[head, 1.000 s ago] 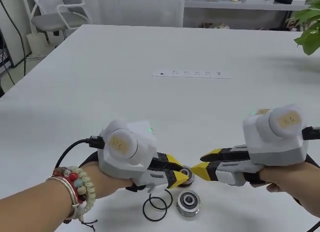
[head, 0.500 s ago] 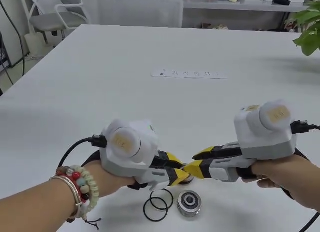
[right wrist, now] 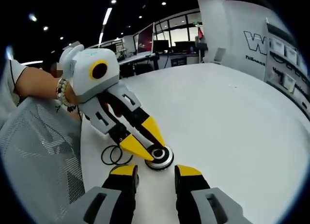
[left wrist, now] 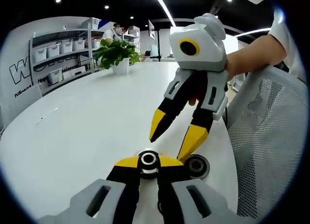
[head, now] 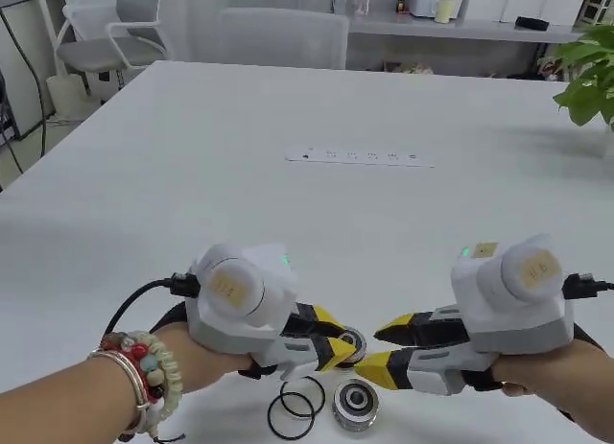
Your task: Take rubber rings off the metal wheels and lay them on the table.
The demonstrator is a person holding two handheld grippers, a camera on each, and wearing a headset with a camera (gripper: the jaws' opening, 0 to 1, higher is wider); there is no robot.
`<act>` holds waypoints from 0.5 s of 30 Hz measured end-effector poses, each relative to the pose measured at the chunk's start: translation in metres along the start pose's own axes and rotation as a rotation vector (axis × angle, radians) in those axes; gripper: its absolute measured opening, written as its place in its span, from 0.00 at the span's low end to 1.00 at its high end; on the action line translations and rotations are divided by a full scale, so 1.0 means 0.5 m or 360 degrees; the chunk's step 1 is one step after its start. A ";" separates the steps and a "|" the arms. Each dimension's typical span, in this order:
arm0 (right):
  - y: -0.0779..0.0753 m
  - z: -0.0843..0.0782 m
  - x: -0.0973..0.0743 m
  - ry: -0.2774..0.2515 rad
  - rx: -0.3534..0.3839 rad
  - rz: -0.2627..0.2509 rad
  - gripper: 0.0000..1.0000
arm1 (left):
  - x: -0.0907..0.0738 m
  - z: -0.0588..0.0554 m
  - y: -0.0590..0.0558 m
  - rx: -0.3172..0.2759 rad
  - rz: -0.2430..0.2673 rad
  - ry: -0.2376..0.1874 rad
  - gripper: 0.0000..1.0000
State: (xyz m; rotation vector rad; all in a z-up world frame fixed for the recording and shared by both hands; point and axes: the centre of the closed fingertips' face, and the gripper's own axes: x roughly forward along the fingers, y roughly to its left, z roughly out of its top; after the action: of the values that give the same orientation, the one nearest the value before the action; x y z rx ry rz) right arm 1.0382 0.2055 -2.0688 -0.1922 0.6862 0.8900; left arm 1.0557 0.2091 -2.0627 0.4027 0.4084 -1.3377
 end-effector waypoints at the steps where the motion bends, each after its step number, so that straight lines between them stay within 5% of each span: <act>1: 0.001 -0.002 0.004 0.0006 -0.0002 -0.0003 0.29 | 0.000 0.000 0.000 0.0000 0.0000 0.0000 0.08; 15: -0.012 -0.001 0.029 -0.0012 0.0016 -0.0065 0.24 | 0.000 -0.001 0.001 -0.0001 0.0000 -0.0005 0.08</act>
State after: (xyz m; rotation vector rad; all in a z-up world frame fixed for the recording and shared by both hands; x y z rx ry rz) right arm 1.0486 0.2110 -2.0791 -0.1935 0.6775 0.8477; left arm 1.0561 0.2092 -2.0631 0.3998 0.4060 -1.3378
